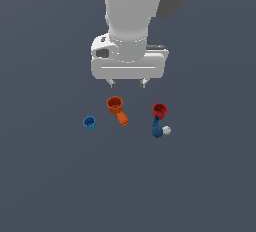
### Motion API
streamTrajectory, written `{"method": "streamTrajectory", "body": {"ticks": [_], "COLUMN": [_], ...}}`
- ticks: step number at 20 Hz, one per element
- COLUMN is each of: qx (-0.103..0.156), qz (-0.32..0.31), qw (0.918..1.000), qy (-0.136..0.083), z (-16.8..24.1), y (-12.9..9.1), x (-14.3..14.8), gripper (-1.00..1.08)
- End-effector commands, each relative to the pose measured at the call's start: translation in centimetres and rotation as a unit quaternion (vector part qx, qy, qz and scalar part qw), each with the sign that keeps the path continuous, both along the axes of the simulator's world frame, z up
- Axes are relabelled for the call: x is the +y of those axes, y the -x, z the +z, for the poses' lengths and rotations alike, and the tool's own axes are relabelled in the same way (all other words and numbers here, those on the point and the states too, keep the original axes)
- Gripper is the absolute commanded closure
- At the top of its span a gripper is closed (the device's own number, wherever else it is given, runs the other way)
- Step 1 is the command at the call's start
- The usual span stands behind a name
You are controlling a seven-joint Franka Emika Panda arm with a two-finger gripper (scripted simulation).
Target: Pick up a designated object from a clutter of objects.
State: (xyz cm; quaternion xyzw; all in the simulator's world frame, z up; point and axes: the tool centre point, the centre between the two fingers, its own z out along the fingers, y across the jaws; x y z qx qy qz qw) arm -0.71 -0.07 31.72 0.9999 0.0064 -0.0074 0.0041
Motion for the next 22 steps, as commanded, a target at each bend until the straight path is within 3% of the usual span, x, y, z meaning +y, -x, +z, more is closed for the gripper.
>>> {"method": "streamTrajectory", "body": {"ticks": [1,12,22], "qx": [0.0,-0.009,-0.008], "qz": [0.0,-0.02,0.003], "qw": [1.0,0.9997,0.9999], "qy": [0.0,0.013,0.009], "z": [0.0,1.7,-0.3], "y": [0.0,-0.2,-0.8], "x": [0.0,-2.1,-3.3], "gripper": [-0.92,-0.92,-0.92]}}
